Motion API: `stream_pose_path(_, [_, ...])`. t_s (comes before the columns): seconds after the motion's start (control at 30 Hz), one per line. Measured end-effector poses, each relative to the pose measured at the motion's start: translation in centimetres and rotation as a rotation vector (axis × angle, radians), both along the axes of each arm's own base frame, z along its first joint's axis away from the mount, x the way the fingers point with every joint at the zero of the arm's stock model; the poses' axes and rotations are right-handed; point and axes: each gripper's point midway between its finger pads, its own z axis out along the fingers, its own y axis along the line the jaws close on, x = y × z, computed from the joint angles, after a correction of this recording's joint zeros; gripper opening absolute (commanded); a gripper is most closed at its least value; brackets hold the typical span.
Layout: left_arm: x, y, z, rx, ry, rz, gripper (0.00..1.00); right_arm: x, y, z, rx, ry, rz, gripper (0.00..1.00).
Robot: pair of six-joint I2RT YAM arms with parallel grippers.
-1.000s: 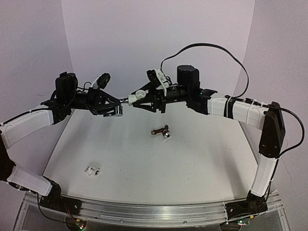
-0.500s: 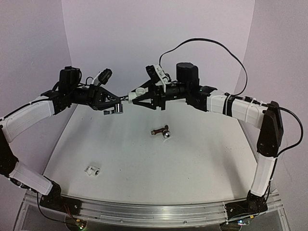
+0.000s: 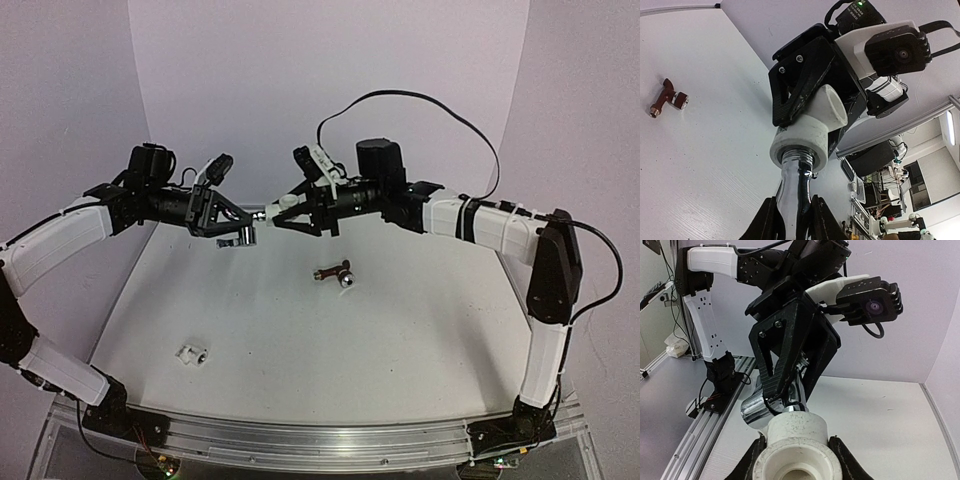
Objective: Install the water faucets
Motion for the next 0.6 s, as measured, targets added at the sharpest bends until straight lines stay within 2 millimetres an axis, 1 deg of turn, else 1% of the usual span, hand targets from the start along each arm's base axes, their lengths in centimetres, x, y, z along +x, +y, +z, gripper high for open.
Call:
stream_pose_path(0.23, [-0.6, 0.1, 0.1, 0.001, -0.057, -0.028, 0.00, -0.7, 0.2, 0.2, -0.001, 0.060, 0.048, 0.00])
stream_pose_path(0.4, [-1.7, 0.1, 0.7, -0.010, -0.103, -0.064, 0.00, -1.7, 0.1, 1.0, 0.011, 0.097, 0.099, 0.00])
stream_pose_path(0.6, [-2.2, 0.3, 1.3, -0.009, -0.168, -0.066, 0.00, -2.1, 0.4, 2.1, 0.038, 0.162, 0.122, 0.00])
